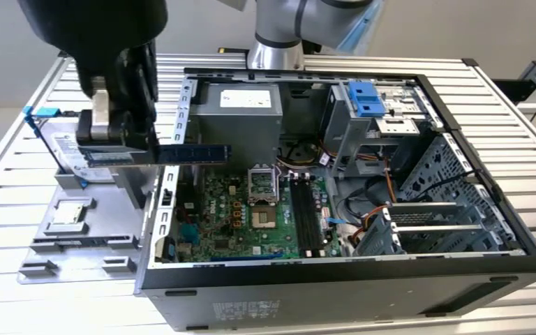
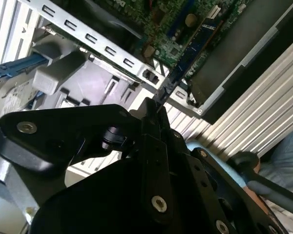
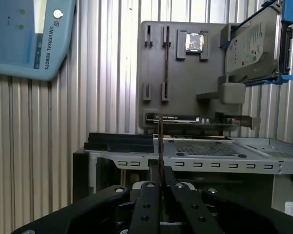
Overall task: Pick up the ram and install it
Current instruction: 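Pick up the ram and move it above insertion slot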
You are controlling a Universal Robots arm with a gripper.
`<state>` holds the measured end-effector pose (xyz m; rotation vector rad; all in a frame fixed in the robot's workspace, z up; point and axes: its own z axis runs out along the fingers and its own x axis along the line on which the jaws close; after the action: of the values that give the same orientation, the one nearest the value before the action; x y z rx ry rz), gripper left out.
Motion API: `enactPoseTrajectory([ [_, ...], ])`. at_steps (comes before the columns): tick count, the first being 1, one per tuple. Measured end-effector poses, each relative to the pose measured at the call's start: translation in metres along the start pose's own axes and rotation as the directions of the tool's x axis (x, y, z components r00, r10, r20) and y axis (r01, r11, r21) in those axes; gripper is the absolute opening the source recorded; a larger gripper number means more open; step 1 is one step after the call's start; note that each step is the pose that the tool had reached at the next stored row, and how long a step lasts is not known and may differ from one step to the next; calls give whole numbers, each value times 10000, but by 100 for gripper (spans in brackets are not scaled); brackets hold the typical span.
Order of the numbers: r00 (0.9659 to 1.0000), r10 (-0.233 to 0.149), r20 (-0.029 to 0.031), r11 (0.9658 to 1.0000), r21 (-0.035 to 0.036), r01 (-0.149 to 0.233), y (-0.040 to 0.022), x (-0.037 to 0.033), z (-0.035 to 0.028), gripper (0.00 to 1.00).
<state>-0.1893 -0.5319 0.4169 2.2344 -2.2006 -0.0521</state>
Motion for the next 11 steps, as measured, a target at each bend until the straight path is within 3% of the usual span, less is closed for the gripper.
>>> enactPoseTrajectory([
  [11,10000,1,0,10000,-43,-1,-455,-23,-12,0],
])
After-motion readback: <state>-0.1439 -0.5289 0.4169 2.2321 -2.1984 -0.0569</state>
